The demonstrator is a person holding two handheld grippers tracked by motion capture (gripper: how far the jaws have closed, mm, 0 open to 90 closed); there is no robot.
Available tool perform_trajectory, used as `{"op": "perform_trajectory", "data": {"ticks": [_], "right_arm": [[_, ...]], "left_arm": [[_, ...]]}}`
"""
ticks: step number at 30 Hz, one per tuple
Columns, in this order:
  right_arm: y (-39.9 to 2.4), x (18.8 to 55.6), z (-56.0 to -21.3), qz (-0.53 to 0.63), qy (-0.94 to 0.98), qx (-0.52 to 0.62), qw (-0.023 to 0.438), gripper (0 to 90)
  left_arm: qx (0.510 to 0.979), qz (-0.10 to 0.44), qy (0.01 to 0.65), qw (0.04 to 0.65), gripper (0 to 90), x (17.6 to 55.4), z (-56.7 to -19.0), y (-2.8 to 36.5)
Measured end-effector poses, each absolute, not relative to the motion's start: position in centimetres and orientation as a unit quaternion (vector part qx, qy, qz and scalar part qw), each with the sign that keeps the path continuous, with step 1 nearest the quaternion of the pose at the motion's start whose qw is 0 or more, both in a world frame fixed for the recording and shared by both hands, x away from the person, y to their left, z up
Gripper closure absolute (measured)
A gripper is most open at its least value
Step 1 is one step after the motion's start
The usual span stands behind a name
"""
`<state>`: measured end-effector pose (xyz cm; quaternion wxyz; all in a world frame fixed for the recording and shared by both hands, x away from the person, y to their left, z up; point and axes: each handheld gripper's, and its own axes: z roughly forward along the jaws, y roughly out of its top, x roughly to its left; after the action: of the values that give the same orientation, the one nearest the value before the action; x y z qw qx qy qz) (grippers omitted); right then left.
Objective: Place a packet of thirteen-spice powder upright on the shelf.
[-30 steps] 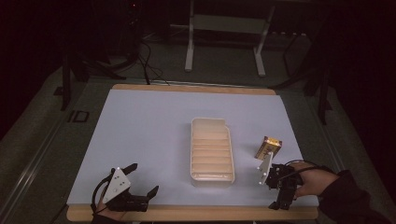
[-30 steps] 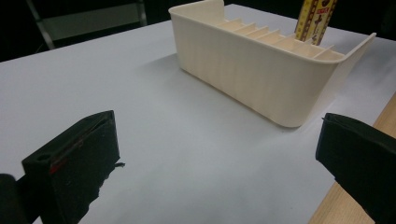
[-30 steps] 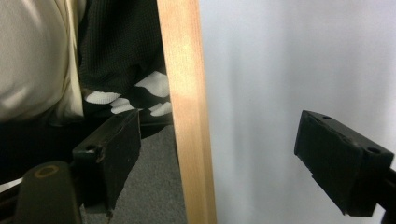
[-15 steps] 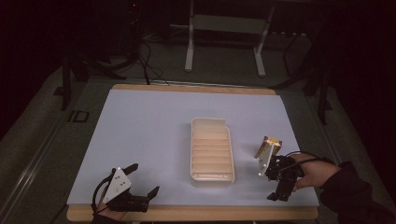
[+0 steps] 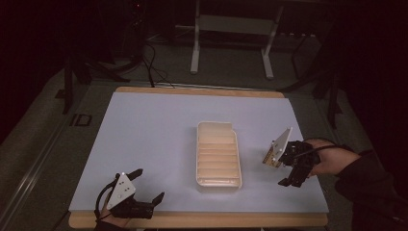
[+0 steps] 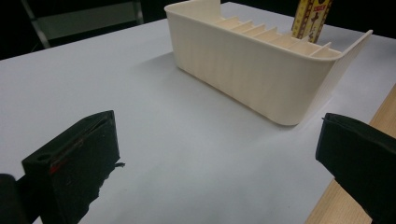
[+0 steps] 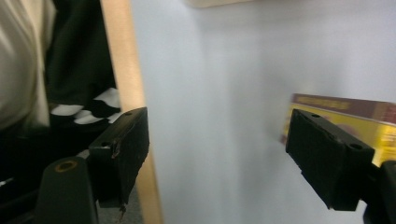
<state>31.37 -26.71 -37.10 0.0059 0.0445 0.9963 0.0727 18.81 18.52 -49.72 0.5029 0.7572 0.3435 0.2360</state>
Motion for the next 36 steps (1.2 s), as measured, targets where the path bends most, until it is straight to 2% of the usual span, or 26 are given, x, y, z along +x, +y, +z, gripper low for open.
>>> {"op": "perform_trajectory", "data": {"ticks": [9, 15, 36], "right_arm": [[-27.1, 33.5, -35.6, 0.093, 0.994, 0.043, 0.043, 22.9], [-27.7, 35.4, -35.3, 0.09, 0.993, 0.06, 0.052, 25.7], [-29.1, 40.0, -38.0, 0.056, 0.991, 0.12, 0.021, 28.3]], "left_arm": [[0.757, 0.236, 0.344, 0.503, 0.0, 18.8, -49.7, 18.6], [0.758, 0.235, 0.343, 0.503, 0.0, 18.8, -49.7, 18.5], [0.76, 0.234, 0.342, 0.5, 0.0, 18.9, -49.8, 18.4]]}}
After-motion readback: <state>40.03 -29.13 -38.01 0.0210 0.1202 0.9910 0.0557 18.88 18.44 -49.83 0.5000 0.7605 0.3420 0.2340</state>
